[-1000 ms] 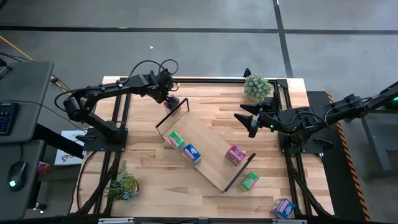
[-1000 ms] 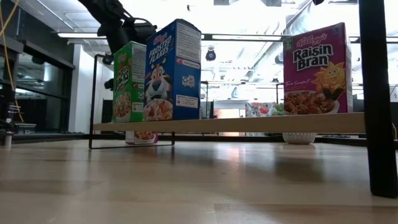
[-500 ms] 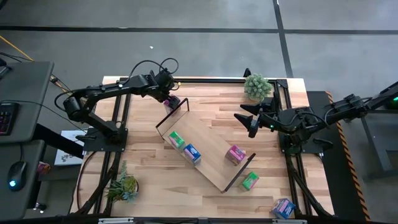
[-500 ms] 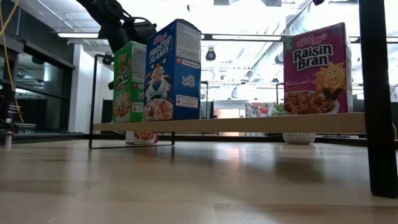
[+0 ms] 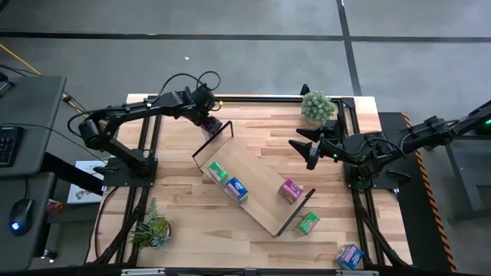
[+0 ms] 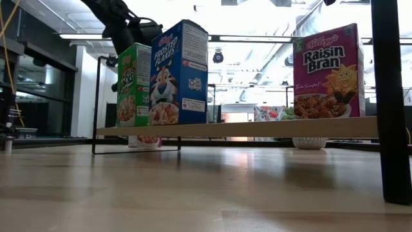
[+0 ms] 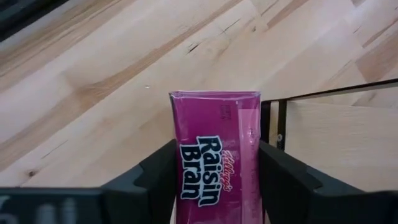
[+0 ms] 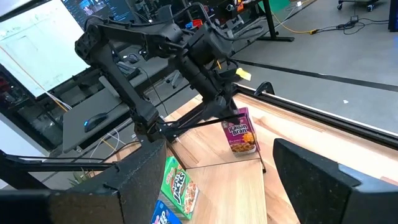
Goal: Stack cereal on shelf
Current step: Put the violet cereal box on the shelf aligned with the other violet cereal box
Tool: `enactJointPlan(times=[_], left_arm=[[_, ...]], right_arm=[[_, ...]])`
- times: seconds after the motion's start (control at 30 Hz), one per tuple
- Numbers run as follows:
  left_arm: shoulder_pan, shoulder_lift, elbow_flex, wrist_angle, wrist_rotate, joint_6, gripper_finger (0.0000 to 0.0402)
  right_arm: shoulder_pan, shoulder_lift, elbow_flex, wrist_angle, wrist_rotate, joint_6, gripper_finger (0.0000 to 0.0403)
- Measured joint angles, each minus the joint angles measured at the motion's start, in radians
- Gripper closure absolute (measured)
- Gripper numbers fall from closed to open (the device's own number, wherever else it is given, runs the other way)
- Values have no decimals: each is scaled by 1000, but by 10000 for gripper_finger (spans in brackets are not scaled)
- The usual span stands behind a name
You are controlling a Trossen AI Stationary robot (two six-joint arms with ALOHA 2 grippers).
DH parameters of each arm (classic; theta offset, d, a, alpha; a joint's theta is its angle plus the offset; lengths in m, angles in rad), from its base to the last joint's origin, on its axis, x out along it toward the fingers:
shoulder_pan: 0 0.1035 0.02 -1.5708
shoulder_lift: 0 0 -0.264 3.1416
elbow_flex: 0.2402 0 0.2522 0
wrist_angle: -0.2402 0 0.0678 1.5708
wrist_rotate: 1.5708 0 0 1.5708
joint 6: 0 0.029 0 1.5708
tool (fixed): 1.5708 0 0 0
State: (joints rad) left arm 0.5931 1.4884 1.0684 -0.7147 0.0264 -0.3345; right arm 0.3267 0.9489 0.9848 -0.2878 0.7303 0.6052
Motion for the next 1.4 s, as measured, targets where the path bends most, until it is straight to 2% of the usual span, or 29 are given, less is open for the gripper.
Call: enactJointPlan(times=[0.23,0.4,0.53,0.63,0.77,1.07,1.2,1.4], left_arm=[[60,-48,165,-130,-22,89,222],[100,-68,381,-246,-42,150,226],[73,-68,577,-276,-17,211,230],[-10,-68,690,-271,-7,263,233],[-182,-53,776,-272,-5,294,237],[-571,76,838,-207,-1,355,238],[-666,158,880,-161,35,379,238],[-734,270,948,-148,137,449,238]], right_arm=[[0,0,0,0,0,0,114],[0,0,0,0,0,0,114],[0,0,0,0,0,-1,114],[0,0,0,0,0,-3,114],[0,0,0,0,0,-3,114],[0,-6,0,31,72,-38,114],[0,-22,0,59,99,-86,114],[0,-45,0,79,95,-117,114]])
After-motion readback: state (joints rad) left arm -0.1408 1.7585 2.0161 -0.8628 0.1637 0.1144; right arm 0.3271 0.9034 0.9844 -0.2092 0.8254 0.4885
